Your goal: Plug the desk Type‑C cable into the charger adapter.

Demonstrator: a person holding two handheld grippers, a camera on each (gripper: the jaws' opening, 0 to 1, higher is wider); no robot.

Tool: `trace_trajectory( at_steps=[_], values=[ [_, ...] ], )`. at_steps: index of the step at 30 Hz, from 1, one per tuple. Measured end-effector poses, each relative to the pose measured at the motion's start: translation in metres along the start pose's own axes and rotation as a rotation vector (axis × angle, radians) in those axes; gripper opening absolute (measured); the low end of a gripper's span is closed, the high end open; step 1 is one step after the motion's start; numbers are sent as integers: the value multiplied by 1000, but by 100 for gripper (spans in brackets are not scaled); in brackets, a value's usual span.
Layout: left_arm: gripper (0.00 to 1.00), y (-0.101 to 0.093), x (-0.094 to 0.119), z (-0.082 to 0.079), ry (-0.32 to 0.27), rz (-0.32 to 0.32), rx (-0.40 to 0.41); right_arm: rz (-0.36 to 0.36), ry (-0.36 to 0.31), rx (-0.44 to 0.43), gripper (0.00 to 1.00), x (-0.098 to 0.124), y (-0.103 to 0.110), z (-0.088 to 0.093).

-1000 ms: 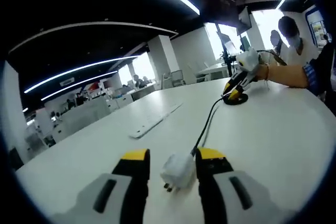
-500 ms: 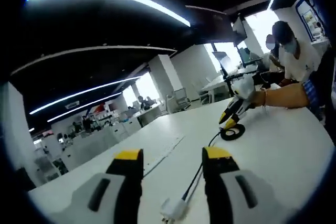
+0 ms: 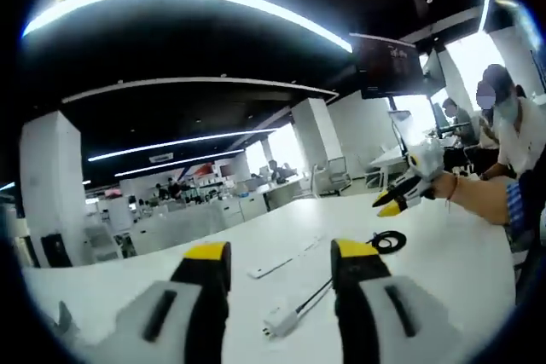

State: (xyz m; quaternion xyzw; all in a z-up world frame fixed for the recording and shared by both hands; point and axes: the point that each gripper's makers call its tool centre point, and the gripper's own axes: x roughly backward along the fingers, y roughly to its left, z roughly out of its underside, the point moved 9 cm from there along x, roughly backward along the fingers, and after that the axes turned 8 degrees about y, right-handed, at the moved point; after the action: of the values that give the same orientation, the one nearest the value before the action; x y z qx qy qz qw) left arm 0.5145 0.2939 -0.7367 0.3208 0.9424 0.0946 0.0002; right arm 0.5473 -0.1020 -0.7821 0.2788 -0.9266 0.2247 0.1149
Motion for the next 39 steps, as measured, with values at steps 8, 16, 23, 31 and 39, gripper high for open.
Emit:
trace_trajectory(
  at_steps=[8, 16, 23, 31, 39],
  values=[
    [51, -2, 34, 12, -22, -85, -4, -9, -134, -27, 21, 43, 16, -34],
    [55, -4, 63, 32, -65, -196, 5, 79, -201, -32, 24, 77, 39, -22],
    [60, -2, 74, 60, -79, -242, 78, 235, -238, -40, 28, 97, 57, 11],
    [63, 12, 74, 84, 32, -339, 64, 257, -202, -132, 36, 89, 60, 51],
    [63, 11, 79, 83, -8, -385, 79, 261, -149, -223, 36, 93, 56, 73]
  ],
)
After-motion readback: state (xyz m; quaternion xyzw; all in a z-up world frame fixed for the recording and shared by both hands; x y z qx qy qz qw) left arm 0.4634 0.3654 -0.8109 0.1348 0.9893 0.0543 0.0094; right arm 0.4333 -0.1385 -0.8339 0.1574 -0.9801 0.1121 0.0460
